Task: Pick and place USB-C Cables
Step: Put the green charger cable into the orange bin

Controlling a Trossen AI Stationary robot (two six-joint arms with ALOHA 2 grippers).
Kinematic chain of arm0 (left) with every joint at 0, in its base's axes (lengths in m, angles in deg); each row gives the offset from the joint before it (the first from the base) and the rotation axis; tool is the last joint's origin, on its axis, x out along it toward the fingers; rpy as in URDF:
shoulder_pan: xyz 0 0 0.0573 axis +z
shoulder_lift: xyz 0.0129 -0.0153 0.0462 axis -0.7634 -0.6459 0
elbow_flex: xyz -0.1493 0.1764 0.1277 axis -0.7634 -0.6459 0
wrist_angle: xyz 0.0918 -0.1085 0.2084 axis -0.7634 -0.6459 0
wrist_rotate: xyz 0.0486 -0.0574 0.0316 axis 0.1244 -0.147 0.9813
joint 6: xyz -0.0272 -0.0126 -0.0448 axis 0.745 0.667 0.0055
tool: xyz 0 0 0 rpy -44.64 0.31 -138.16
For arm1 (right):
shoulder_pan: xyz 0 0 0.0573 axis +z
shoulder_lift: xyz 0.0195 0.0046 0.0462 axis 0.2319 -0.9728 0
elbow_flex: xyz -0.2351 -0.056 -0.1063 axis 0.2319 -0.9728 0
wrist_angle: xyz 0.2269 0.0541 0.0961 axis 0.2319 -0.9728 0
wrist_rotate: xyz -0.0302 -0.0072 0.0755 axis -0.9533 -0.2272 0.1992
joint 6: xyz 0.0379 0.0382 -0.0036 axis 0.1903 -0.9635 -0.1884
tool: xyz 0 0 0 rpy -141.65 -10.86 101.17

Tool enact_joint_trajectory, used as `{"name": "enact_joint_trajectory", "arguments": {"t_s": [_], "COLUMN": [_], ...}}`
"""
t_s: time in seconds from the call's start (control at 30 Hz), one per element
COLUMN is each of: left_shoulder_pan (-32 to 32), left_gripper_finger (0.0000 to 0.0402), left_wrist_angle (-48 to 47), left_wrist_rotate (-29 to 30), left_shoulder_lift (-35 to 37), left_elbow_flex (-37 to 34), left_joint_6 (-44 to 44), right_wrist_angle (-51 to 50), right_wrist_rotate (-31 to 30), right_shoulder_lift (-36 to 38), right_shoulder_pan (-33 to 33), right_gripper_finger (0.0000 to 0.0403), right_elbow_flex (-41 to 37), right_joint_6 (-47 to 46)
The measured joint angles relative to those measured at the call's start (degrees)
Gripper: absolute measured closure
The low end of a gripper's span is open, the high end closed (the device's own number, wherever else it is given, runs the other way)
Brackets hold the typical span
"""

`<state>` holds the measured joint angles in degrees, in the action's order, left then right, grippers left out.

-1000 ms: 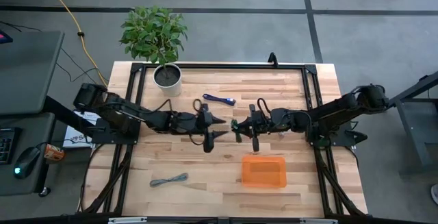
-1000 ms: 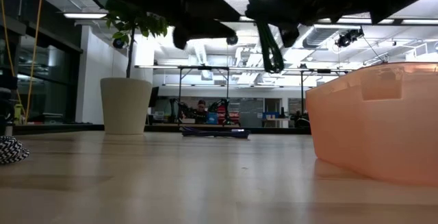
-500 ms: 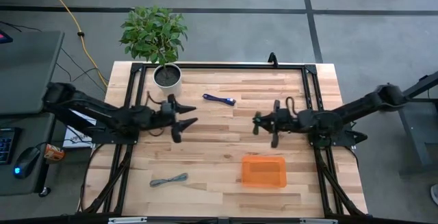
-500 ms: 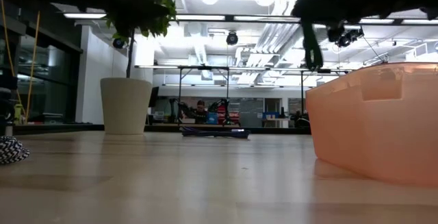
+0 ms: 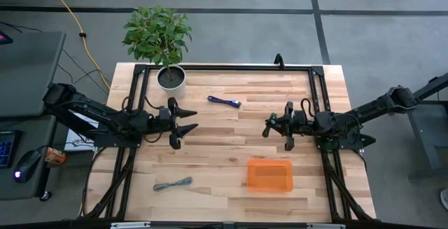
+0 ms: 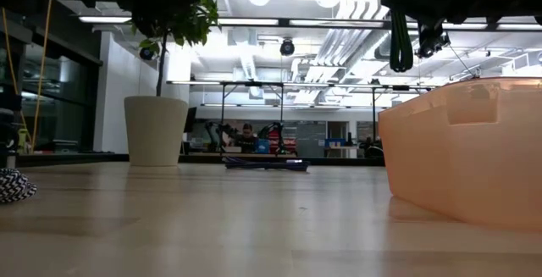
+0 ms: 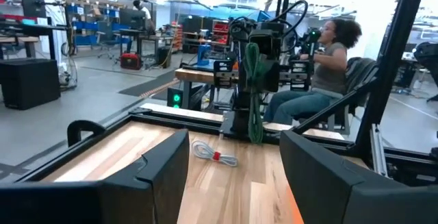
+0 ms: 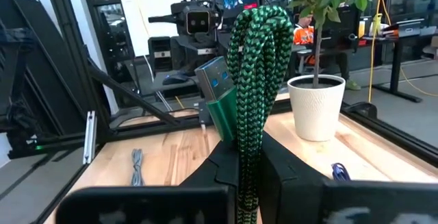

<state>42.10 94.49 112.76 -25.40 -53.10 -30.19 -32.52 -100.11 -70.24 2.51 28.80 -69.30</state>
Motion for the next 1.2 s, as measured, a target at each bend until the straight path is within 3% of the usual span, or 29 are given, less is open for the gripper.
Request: {"name": "enact_joint_trajectory", "arguments": {"t_s": [1.2], "left_shoulder_pan": [0.0], "left_gripper_finger": [0.0192], "left_wrist_angle": [0.0], "left_wrist_rotate": [1.4], "left_shoulder_lift": [0.0], "left_elbow_flex": [0.0], "left_joint_6": [1.1], "right_wrist_angle": [-0.1], "right_wrist_rotate": [1.9], "right_shoulder_lift": [0.0], "right_shoulder_pan": [0.0], "right_gripper_finger": [0.0399], "right_elbow_flex": [0.0], "right_joint_6": [0.5]}}
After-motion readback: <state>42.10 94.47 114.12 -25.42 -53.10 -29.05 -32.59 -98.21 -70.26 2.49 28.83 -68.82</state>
